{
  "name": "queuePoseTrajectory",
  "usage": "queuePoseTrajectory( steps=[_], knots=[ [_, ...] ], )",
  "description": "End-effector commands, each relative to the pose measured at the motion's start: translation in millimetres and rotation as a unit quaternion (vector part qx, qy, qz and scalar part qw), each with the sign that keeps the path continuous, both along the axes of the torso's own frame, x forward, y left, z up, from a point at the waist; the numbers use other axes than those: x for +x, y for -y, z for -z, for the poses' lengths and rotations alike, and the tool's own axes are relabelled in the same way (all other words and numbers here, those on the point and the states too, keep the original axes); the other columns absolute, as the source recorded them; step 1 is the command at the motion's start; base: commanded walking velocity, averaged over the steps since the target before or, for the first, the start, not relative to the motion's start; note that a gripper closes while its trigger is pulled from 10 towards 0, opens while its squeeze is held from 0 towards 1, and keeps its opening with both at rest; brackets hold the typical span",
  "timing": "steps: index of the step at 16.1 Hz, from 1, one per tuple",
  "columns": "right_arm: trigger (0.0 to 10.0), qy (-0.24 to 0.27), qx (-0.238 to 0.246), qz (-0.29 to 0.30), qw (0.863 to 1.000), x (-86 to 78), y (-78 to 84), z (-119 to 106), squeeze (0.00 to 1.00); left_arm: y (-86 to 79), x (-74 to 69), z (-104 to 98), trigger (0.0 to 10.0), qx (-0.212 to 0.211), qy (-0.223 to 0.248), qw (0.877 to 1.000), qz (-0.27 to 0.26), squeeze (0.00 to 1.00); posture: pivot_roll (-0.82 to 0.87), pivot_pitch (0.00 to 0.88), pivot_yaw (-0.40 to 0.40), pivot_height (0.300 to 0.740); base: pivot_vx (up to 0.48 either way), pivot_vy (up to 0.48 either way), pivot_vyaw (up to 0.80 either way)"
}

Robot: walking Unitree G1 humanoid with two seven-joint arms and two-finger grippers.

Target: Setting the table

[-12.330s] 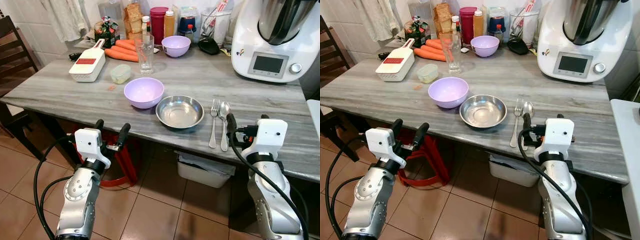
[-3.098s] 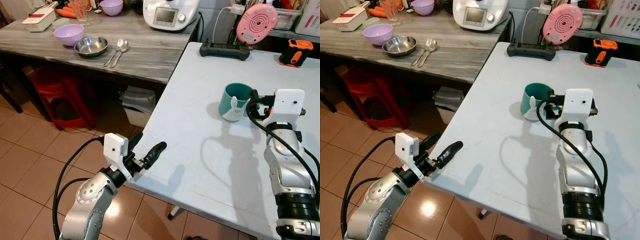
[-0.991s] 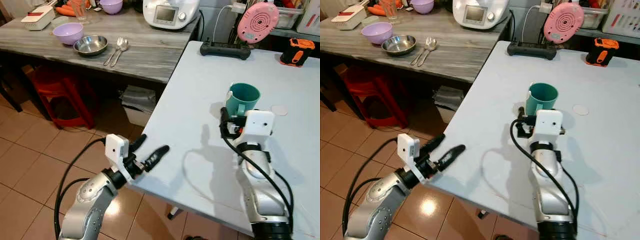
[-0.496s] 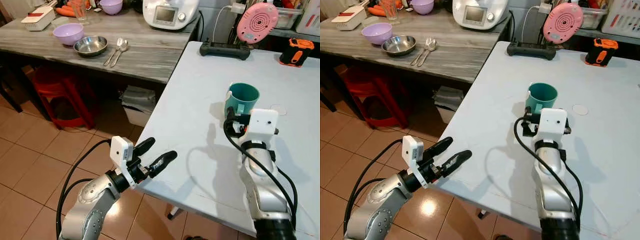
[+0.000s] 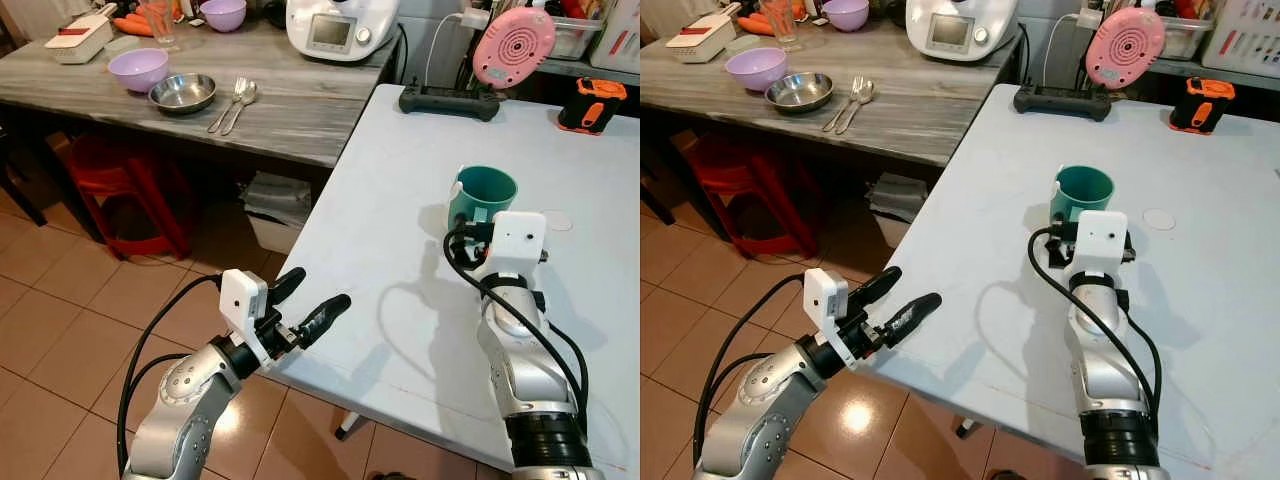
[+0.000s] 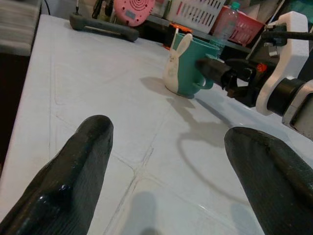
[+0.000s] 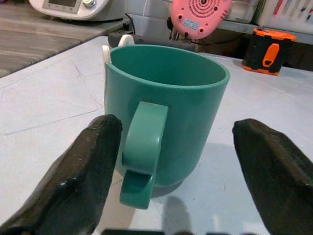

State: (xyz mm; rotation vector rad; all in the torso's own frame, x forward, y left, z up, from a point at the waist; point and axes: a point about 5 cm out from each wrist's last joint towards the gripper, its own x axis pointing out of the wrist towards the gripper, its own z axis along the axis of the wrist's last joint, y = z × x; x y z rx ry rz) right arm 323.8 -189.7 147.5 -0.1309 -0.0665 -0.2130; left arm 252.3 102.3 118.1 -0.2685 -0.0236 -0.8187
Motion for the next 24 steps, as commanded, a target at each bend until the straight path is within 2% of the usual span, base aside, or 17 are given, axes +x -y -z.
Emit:
queuePoseTrajectory(
  steps=[1, 5, 16, 19, 22, 24],
  knots=[
    [0.0, 0.002, -0.002, -0.004, 1.0, 3.4, -1.4, -1.1, 0.0, -0.2, 1.1, -1.7, 10.0, 0.005, 0.009, 1.0, -0.001, 0.0, -0.08, 0.113, 0.037, 0.74, 0.0, 0.0, 0.0],
    [0.0, 0.007, -0.007, -0.004, 1.0, 9.6, -1.9, -2.0, 0.0, 0.8, 0.8, -1.6, 10.0, 0.003, 0.02, 1.0, 0.0, 0.0, -0.08, 0.113, 0.036, 0.74, 0.0, 0.0, 0.0],
    [0.0, 0.01, -0.006, 0.007, 1.0, 8.9, 4.0, -0.7, 0.0, 3.4, 0.0, 0.8, 10.0, 0.0, 0.031, 0.999, 0.007, 0.0, -0.08, 0.114, 0.04, 0.74, 0.0, 0.0, 0.0],
    [0.0, 0.01, 0.001, 0.005, 1.0, 7.6, 4.1, -1.3, 0.0, 0.2, 3.4, 2.1, 10.0, 0.006, 0.036, 0.999, -0.015, 0.0, -0.08, 0.114, 0.04, 0.74, 0.0, 0.0, 0.0],
    [0.0, 0.014, 0.019, -0.023, 0.999, -5.7, 0.6, 1.5, 0.0, -26.8, 19.8, 2.7, 10.0, 0.036, 0.056, 0.991, -0.117, 0.0, -0.08, 0.114, 0.04, 0.74, 0.0, 0.0, 0.0],
    [0.0, 0.02, 0.027, -0.033, 0.999, -13.1, -0.6, 2.0, 0.0, -42.2, 26.3, 3.5, 10.0, 0.048, 0.059, 0.983, -0.166, 0.0, -0.08, 0.112, 0.041, 0.74, 0.0, 0.0, 0.0]
  ],
)
